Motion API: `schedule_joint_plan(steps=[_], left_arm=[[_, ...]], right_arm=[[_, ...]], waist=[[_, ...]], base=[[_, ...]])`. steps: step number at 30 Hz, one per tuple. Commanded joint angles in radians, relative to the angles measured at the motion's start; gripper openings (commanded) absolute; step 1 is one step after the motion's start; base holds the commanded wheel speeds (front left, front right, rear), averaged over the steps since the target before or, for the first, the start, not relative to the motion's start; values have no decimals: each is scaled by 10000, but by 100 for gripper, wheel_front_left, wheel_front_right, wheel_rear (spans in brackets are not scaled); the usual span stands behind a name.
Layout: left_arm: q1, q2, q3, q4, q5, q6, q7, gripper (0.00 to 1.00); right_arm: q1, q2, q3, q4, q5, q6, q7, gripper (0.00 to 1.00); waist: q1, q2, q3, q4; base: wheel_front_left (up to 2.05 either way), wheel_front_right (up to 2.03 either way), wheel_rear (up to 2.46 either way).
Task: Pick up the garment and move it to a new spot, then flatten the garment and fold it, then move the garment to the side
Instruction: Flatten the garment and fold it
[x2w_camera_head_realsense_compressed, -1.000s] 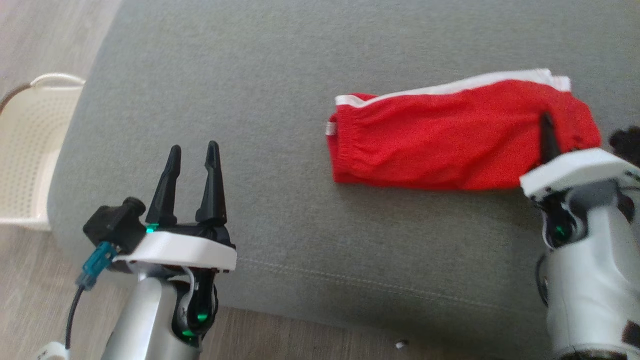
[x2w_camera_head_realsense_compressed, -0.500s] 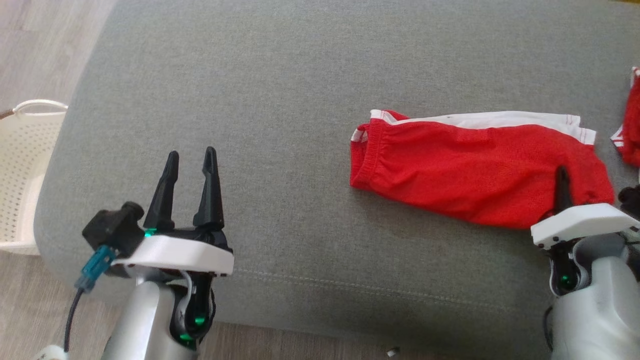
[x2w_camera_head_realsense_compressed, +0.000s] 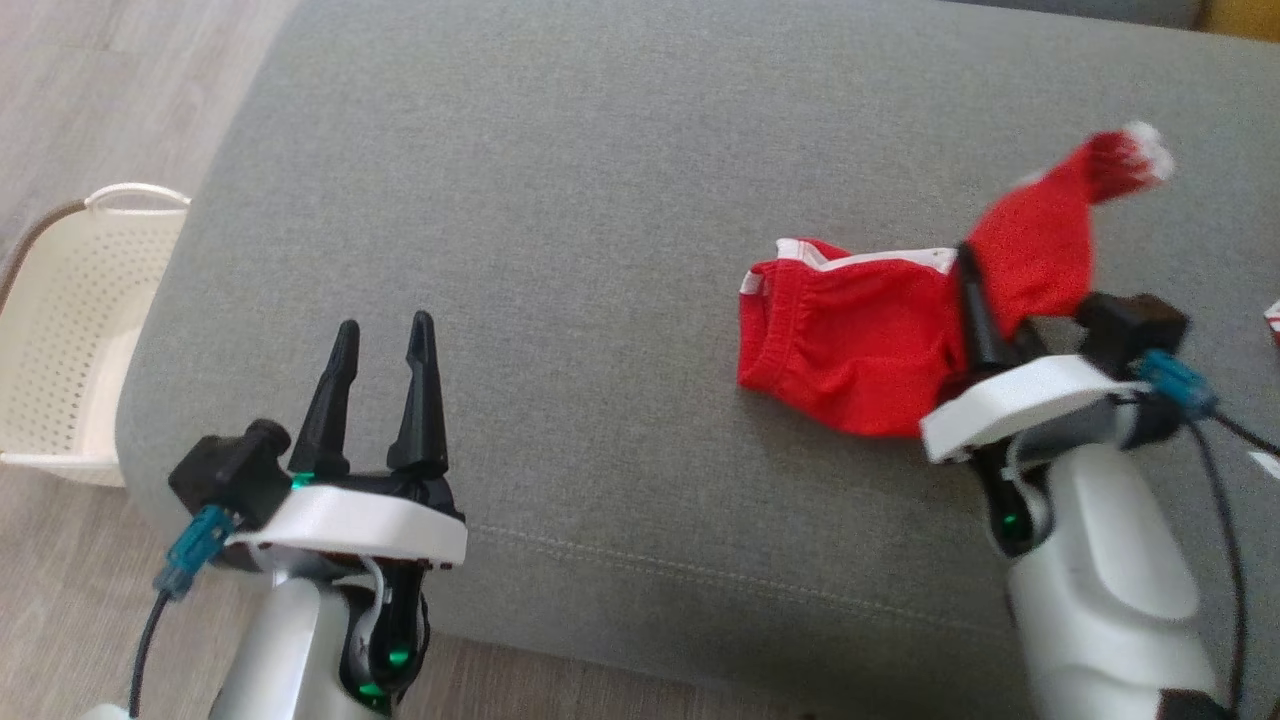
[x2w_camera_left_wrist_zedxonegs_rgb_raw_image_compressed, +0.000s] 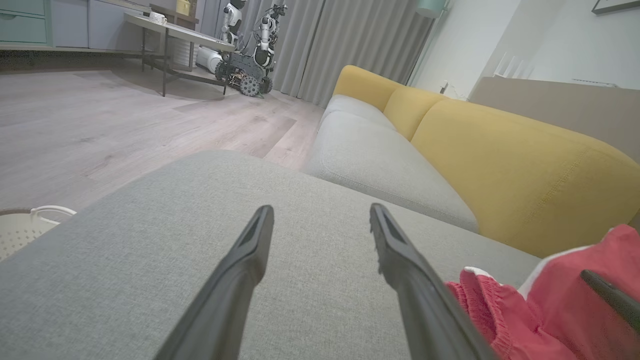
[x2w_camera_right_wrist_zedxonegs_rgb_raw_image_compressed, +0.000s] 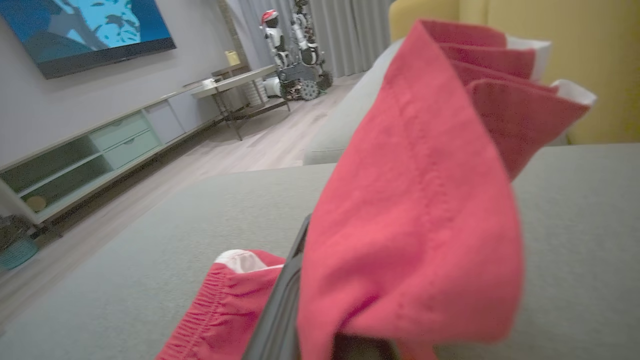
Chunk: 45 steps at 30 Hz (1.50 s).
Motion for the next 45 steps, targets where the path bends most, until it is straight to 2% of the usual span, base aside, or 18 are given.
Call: schedule_joint_plan(steps=[1, 8, 13, 22, 23, 24, 25, 32, 40, 45], left_arm=[[-173, 85, 383, -281, 116, -28, -51, 100], [-96, 85, 370, -246, 105, -38, -51, 100], [-49, 85, 353, -249, 77, 2, -51, 100], [-49, 85, 346, -278, 51, 24, -51, 100], [-57, 85, 341, -278, 51, 23, -51, 100], [-61, 85, 339, -276, 50, 22, -51, 100], [-65, 85, 338, -273, 50, 23, -51, 100], [-66, 85, 292, -208, 5, 13, -51, 100], [-39, 85, 258, -157, -1, 16, -51, 100], [-21, 85, 223, -114, -2, 12, -51, 100]], right_arm=[[-55, 60, 654, -471, 13, 21, -145, 0], [159, 17, 2162, -586, 196, 21, -82, 0], [233, -241, 3001, -368, -62, 21, 163, 0], [105, -637, 3423, 450, -1696, 21, 380, 0], [65, -667, 3476, 471, -1991, 21, 300, 25], [24, -708, 3551, 477, -2319, 21, 216, 70], [-39, -786, 3653, 472, -2753, 21, 118, 100], [-90, -779, 3938, 576, -4895, 21, -532, 100], [-268, -622, 4591, 1028, -6053, 21, -904, 100], [-532, -565, 5201, 1858, -6433, 21, -816, 100]], waist=[[0, -1, -59, 75], [0, -1, -131, 250], [0, -1, -153, 321], [0, -1, -75, 327], [0, -1, -66, 322], [0, -1, -58, 316], [0, -1, -49, 309], [0, -1, -77, 307], [0, -1, -147, 321], [0, -1, -209, 335]], base=[[0, 0, 0], [0, 0, 0], [0, 0, 0], [0, 0, 0], [0, 0, 0], [0, 0, 0], [0, 0, 0], [0, 0, 0], [0, 0, 0], [0, 0, 0]])
